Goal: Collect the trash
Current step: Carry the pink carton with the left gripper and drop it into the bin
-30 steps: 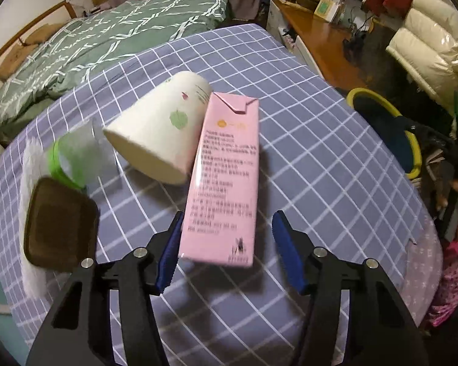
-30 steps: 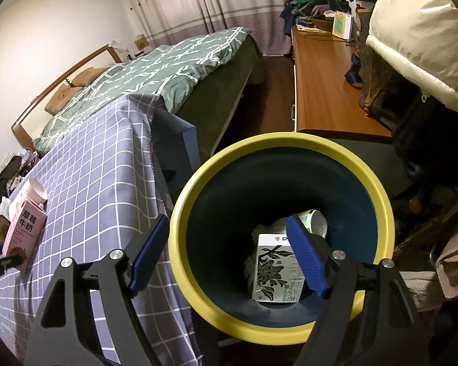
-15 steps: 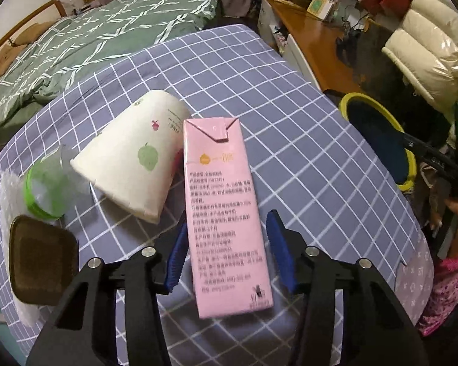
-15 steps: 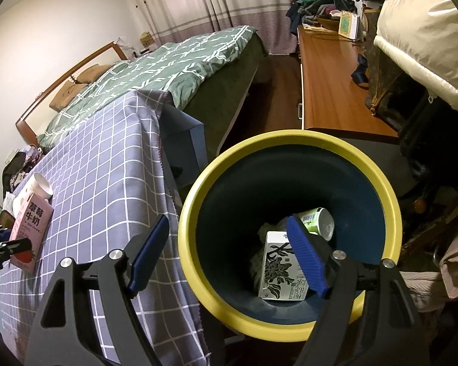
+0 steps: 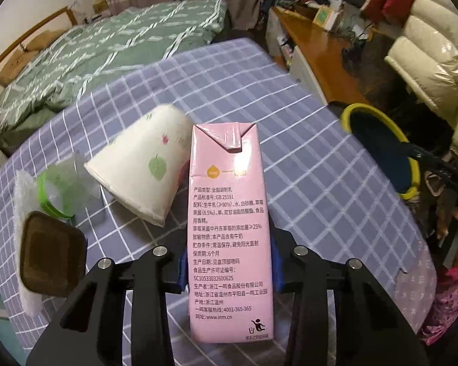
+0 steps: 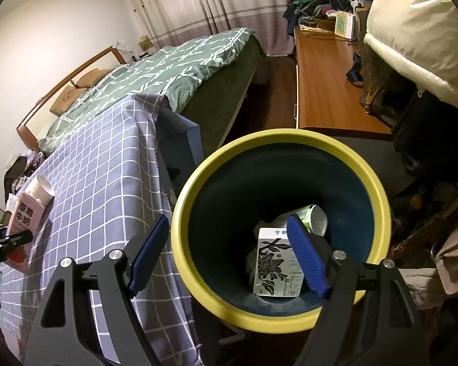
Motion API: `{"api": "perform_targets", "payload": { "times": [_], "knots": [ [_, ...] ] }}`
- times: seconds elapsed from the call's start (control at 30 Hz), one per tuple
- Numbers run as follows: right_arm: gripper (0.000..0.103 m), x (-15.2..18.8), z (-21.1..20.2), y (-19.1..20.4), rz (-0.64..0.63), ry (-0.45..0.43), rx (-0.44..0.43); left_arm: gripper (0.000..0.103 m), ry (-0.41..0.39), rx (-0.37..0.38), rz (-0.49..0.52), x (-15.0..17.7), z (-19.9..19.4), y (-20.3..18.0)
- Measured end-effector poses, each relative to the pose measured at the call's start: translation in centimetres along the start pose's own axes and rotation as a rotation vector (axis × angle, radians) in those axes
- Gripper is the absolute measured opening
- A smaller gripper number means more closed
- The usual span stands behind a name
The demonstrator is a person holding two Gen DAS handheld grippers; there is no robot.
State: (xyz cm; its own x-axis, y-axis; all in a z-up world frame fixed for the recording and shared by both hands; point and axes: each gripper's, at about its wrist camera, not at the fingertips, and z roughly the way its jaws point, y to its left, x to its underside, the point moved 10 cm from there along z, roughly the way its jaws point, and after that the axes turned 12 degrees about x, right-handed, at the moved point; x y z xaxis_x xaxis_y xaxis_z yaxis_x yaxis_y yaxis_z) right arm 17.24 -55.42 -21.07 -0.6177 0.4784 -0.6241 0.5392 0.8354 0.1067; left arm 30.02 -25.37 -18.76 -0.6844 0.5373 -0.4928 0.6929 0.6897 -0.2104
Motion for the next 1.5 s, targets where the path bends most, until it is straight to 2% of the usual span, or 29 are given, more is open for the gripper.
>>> {"api": "perform_targets", "payload": {
  "times": [0.13, 0.33, 0.57, 0.77, 0.87, 0.97, 1.03, 1.07, 1.27, 1.33, 1.5],
  "knots": [
    [0.075, 0.2, -1.0, -1.0, 0.005, -0.018, 0.003, 0.039, -0.03, 0.037, 0.076, -1.1, -1.7, -4.3],
    [0.075, 0.3, -2.7, -4.5, 0.033, -0.051, 0.044, 0.039, -0.038, 0.116, 0.184, -3.5, -1.0, -11.6],
    [0.075, 0.8, -4.4, -9.5, 0.073, -0.078, 0.103, 0.039, -0.005, 0.222, 0.245, -7.4, 3.7, -19.4],
    [0.075, 1.2, -5.0, -11.9, 0.103, -0.083, 0.114, 0.04, 0.029, 0.258, 0.285, -9.5, 8.4, -25.2],
    [0.075, 1.4, -5.0, -12.6, 0.11, -0.081, 0.12, 0.04, 0.044, 0.271, 0.278, -10.5, 10.7, -26.9],
    [0.075, 1.6, -5.0, -13.1, 0.121, -0.076, 0.123, 0.044, 0.037, 0.269, 0.259, -11.4, 12.6, -27.5],
    [0.075, 1.8, -5.0, -13.3, 0.125, -0.073, 0.125, 0.077, 0.012, 0.266, 0.239, -12.3, 13.0, -27.5],
    [0.075, 1.8, -4.9, -13.2, 0.128, -0.072, 0.123, 0.08, -0.014, 0.262, 0.23, -12.9, 12.8, -27.3],
    [0.076, 1.8, -4.8, -12.2, 0.115, -0.07, 0.107, 0.084, -0.105, 0.264, 0.192, -13.4, 8.6, -25.5],
    [0.077, 1.8, -4.8, -11.6, 0.108, -0.07, 0.099, 0.089, -0.147, 0.25, 0.184, -12.6, 6.2, -24.3],
    [0.078, 2.0, -4.7, -9.8, 0.079, -0.065, 0.084, 0.094, -0.263, 0.202, 0.14, -9.3, -0.8, -20.4]
  ]
}}
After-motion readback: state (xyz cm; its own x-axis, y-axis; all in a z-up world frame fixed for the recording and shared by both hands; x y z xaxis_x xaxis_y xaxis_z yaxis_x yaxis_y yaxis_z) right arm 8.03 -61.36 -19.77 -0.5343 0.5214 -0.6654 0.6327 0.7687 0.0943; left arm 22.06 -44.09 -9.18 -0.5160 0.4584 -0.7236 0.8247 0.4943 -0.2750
